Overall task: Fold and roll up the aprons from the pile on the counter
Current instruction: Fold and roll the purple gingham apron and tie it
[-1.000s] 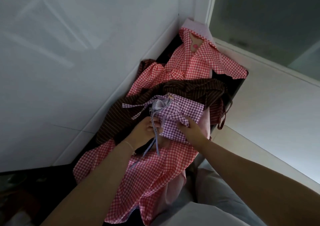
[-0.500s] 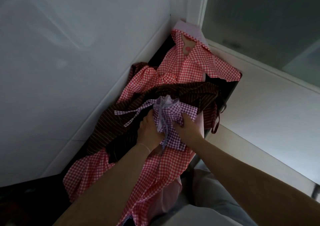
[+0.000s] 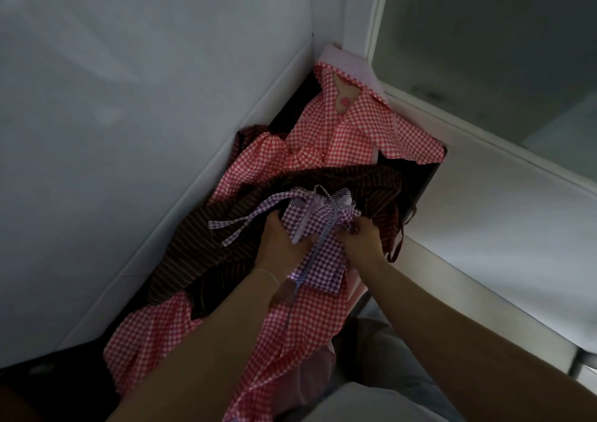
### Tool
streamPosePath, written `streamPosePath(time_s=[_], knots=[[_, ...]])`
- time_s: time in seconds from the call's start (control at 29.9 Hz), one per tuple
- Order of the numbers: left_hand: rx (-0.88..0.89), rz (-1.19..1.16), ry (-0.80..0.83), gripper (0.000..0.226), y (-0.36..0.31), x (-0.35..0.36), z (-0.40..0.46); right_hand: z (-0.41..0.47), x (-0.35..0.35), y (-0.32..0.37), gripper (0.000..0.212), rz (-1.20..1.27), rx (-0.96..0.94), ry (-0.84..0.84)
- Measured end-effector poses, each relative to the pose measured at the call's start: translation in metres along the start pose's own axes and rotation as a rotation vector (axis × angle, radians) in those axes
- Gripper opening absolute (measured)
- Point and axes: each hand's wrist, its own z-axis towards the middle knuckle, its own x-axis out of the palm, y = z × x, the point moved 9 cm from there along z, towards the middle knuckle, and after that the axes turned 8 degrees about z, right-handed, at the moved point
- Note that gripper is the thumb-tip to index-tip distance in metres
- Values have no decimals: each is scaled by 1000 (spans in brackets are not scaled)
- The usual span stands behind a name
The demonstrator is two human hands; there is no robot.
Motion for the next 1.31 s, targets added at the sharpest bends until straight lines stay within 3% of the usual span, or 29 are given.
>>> streamPosePath(time_s=[0.07, 0.13, 0.27, 0.3, 0.4, 0.54, 0.6, 0.67, 0.74, 0.84, 0.94, 1.07, 1.17, 1.31], knots=[[-74, 54, 88, 105, 1, 5, 6, 2, -2, 6, 53, 70, 19, 27], [-107, 126, 157, 100, 0, 9, 12, 7, -2, 6, 78, 118, 52, 57], [-125, 67, 202, 101, -11, 7, 20, 23, 4, 11, 100, 120, 108, 169], [-106, 53, 201, 103, -15, 3, 20, 30, 5, 10, 99, 99, 91, 212], [-3, 22, 213, 94, -30, -5, 19, 29, 10, 31, 46, 79, 53, 364], [64, -74, 244, 78, -47, -10, 11, 25, 4, 44, 52, 141, 132, 427], [59, -151, 259, 64, -52, -13, 8, 21, 1, 51, 41, 171, 159, 463], [-49, -372, 277, 61, -54, -17, 9, 16, -4, 65, 31, 104, 107, 501], [-126, -598, 171, 57, -59, -31, 16, 13, -8, 76, 29, 34, 39, 508], [-193, -660, -27, 28, -62, -55, 25, 9, -12, 87, 33, 4, -29, 480], [-295, -926, 125, 38, -63, -46, 22, 6, -16, 101, 31, 16, -129, 479], [-266, -1157, 301, 58, -77, -41, 15, 0, -25, 127, 25, -12, -303, 444], [-207, -1122, 310, 59, -82, -49, 20, -10, -29, 149, 24, -97, -522, 420], [-94, -843, 228, 36, -90, -72, 35, -23, -20, 154, 30, -271, -785, 453]])
